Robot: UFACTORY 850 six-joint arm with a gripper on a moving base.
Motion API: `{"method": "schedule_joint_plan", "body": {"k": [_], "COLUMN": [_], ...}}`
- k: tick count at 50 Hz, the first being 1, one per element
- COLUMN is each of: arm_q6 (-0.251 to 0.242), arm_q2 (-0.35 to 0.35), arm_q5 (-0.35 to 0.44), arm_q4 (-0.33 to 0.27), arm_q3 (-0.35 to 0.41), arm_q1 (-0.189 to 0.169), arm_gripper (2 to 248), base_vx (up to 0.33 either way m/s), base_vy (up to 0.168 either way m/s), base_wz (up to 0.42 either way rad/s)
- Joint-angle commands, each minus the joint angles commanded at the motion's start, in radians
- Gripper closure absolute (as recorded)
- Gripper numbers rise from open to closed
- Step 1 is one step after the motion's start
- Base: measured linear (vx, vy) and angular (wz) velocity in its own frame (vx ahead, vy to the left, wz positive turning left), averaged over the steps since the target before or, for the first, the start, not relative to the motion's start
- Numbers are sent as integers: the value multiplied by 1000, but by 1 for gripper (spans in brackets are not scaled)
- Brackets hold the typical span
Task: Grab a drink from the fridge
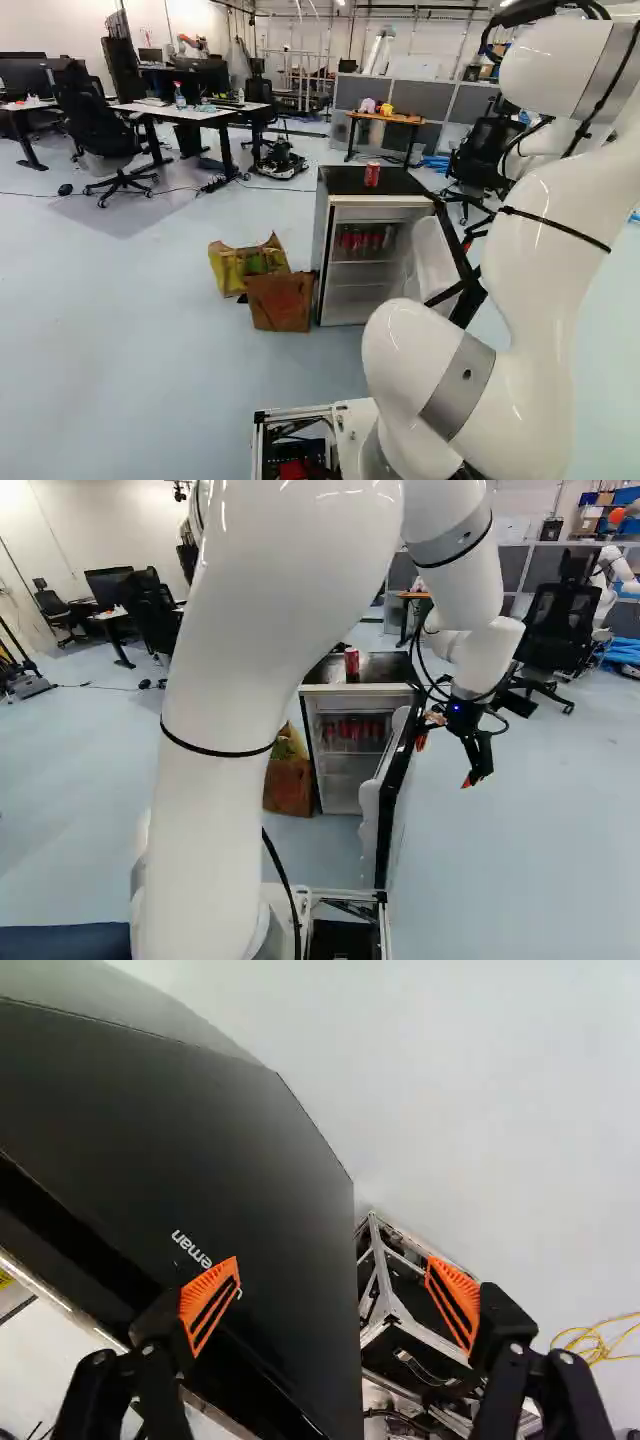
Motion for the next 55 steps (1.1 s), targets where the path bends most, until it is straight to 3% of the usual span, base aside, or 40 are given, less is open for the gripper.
{"method": "schedule_joint_plan", "body": {"k": [55], "arm_q6": [0], "arm_q2": [130], "arm_q5": [11], "arm_q4": [-10], "arm_q3": [190], "arm_q1": [166], "arm_gripper": [3], "base_vx": [0], "base_vy": [0], "base_wz": [0]}}
